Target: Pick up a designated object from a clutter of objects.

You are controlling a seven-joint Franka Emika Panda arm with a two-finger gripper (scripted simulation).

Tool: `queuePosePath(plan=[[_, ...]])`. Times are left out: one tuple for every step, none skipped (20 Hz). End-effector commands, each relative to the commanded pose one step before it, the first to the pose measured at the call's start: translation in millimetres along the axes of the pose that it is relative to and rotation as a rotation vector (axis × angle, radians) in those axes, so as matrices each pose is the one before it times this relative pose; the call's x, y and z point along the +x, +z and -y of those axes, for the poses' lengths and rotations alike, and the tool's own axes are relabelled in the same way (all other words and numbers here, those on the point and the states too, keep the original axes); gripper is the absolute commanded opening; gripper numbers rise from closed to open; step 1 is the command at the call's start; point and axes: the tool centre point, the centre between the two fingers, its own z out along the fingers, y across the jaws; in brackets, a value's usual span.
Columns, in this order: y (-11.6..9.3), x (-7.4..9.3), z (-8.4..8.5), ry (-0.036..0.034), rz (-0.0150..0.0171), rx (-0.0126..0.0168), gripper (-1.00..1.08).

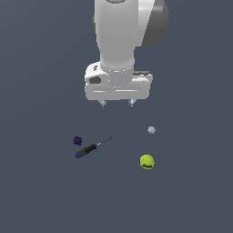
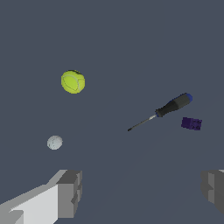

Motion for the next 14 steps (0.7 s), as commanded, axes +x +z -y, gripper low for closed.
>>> queuePosePath(plan=[[0.0,0.0,-0.01,0.0,0.0,0.0,1.0],[0.14,0.09,0.34,-0.00152,0.0,-0.00029,1.0],[0.41,0.26,1.12,-0.00466,0.00001,-0.00085,1.0],[0.65,0.43,1.75,-0.00748,0.00002,-0.00135,1.0],[0.87,0.59,2.39,-0.01029,0.00003,-0.00184,1.0],[1.05,0.73,3.02,-0.01301,0.00004,-0.0023,1.0],[1.12,0.81,3.4,-0.01483,0.00006,-0.00258,1.0],[0.83,0.65,2.8,-0.01242,0.00005,-0.00212,1.0],[0.51,0.44,2.02,-0.00919,0.00005,-0.00154,1.0],[0.24,0.25,1.29,-0.00606,0.00004,-0.00099,1.0],[0.02,0.07,0.59,-0.00301,0.00003,-0.00047,1.0],[-0.11,-0.06,-0.11,0.0,0.0,0.0,1.0],[-0.07,-0.08,-0.4,0.00215,-0.00001,0.00037,1.0],[0.24,0.05,-0.66,0.00399,-0.00006,0.00057,1.0]])
